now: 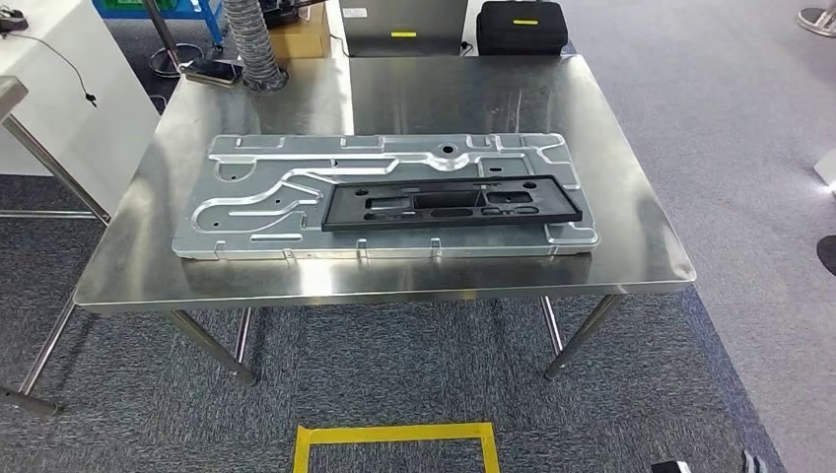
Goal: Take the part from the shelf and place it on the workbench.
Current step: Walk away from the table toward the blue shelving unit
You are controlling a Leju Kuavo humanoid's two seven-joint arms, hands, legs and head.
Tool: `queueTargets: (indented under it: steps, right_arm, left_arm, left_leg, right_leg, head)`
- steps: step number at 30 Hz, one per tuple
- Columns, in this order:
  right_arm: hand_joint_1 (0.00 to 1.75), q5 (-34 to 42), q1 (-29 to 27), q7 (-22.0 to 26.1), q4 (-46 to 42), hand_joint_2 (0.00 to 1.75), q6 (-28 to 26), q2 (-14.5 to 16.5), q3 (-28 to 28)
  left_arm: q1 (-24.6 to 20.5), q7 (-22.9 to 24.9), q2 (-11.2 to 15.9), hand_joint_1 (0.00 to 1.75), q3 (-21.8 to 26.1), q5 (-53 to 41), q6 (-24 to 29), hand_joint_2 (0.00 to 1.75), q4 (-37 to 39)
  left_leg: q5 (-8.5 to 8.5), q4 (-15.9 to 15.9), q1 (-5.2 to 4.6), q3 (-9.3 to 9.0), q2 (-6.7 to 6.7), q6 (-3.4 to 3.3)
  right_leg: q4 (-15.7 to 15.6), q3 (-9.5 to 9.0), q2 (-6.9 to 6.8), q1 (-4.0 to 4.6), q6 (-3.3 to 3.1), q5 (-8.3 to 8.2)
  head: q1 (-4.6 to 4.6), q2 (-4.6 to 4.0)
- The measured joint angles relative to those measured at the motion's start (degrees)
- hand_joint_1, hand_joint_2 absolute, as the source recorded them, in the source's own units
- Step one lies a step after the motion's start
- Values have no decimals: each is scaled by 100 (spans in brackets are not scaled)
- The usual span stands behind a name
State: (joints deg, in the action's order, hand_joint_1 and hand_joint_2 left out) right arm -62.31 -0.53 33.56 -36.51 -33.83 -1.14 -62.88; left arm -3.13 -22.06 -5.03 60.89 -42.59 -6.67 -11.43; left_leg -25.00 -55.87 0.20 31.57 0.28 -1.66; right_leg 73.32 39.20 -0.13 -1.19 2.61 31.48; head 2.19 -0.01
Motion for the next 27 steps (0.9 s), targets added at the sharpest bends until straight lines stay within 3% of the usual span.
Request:
queueTargets:
  steps: [2, 4, 6, 8, 9, 12, 13, 14, 15, 17, 19, 20, 21, 23, 24, 25, 27]
  right_arm:
    - [0, -200, 57, -439, 492, 0, 6, -8, -101]
    - [0, -438, 119, -936, 903, 0, 102, -3, -138]
    - [0, -697, 157, -1426, 1243, 0, 289, 11, -141]
    - [0, -914, 178, -1870, 1526, 0, 581, 38, -141]
    - [0, -985, 191, -2036, 1633, 0, 746, 51, -140]
    - [0, -1135, 223, -2314, 1869, 0, 1285, 97, -133]
    - [0, -1180, 231, -2377, 1936, 0, 1477, 113, -125]
    - [0, -1218, 241, -2431, 1997, 0, 1678, 125, -115]
    - [0, -1242, 252, -2476, 2053, 0, 1882, 137, -106]
    - [0, -1244, 283, -2552, 2156, 0, 2280, 159, -99]
    - [0, -1221, 313, -2607, 2235, 0, 2563, 198, -99]
    - [0, -1197, 329, -2620, 2261, 0, 2634, 216, -99]
    - [0, -1168, 340, -2623, 2281, 0, 2687, 232, -99]
    - [0, -1095, 353, -2612, 2313, 0, 2755, 249, -102]
    - [0, -1070, 354, -2605, 2329, 0, 2785, 259, -104]
    - [0, -1052, 353, -2600, 2344, 0, 2818, 272, -106]
    - [0, -1040, 358, -2596, 2370, 0, 2885, 295, -107]
  left_arm:
    - [-8, 28, -12, 0, -1, -47, -4, 0, 0]
    - [-21, 63, -27, 0, -1, -86, -6, 0, 0]
    - [-25, 97, -44, 0, -2, -123, -3, 0, 0]
    - [-9, 132, -55, 0, -2, -168, 4, 0, 0]
    - [3, 149, -61, 0, -3, -187, 7, 0, 0]
    - [11, 171, -83, 0, -4, -217, 14, 0, 0]
    - [7, 168, -86, 0, -4, -221, 16, 0, 0]
    - [4, 163, -86, 0, -4, -232, 16, 0, 0]
    - [3, 157, -86, 0, -4, -247, 14, 0, 0]
    - [-9, 149, -86, 0, -4, -296, 4, 0, 0]
    - [-41, 148, -80, 0, -8, -344, -2, 0, -2]
    - [-57, 152, -76, 0, -11, -365, -2, 0, -3]
    - [-68, 165, -74, 0, -16, -390, -1, 0, -4]
    - [-64, 197, -74, 0, -25, -432, 1, 0, -4]
    - [-61, 215, -73, 0, -27, -445, 2, 0, -4]
    - [-56, 233, -71, 0, -27, -450, 2, 0, -4]
    - [-49, 274, -66, 0, -27, -452, -3, 0, -4]
  left_leg:
    - [73, -98, 11, 182, 7, 52]
    - [123, -190, 10, 296, 17, 122]
    - [192, -212, 7, 331, 22, 201]
    - [192, -236, 25, 364, 14, 277]
    - [57, -330, 36, 409, 7, 306]
    - [-782, -1200, 53, 640, -2, 356]
    - [-955, -1545, 53, 685, -1, 365]
    - [-982, -1771, 52, 667, -2, 365]
    - [-875, -1817, 50, 562, -2, 353]
    - [-561, -1333, 34, 74, -4, 284]
    - [-564, -399, -11, -608, -2, 187]
    - [-628, -54, -37, -828, -2, 149]
    - [-676, 153, -56, -938, 0, 119]
    - [-578, 216, -57, -875, 17, 57]
    - [-503, 228, -46, -813, 31, 13]
    - [-418, 243, -34, -735, 44, -24]
    - [-264, 241, -26, -543, 55, -63]
  right_leg:
    - [-627, -568, 2, -31, 12, -228]
    - [-1388, -1088, 19, -13, -36, -159]
    - [-1638, -1213, 37, 31, -126, -82]
    - [-1639, -1136, 24, 28, -230, -175]
    - [-1649, -1079, 12, 23, -285, -237]
    - [-1651, -837, -9, 45, -379, -438]
    - [-1644, -744, -10, 61, -386, -507]
    - [-1635, -648, -12, 77, -389, -577]
    - [-1625, -553, -13, 93, -388, -645]
    - [-1611, -389, -12, 121, -380, -778]
    - [-1601, -296, -15, 149, -349, -899]
    - [-1606, -279, -20, 147, -324, -962]
    - [-1621, -270, -26, 141, -291, -1024]
    - [-1652, -243, -24, 118, -223, -1099]
    - [-1589, -200, -16, 109, -193, -987]
    - [-1420, -134, -7, 101, -165, -754]
    - [-759, 33, 0, 75, -119, -100]
  head:
    - [1, 0]
    - [2, 1]
    - [5, 1]
    - [7, 1]
    - [6, 1]
    - [7, -1]
    - [7, -1]
    - [8, 0]
    - [8, 0]
    - [9, 1]
    - [8, 1]
    - [7, 1]
    - [7, 1]
    - [8, 1]
    - [7, 1]
    - [7, 1]
    - [6, 1]
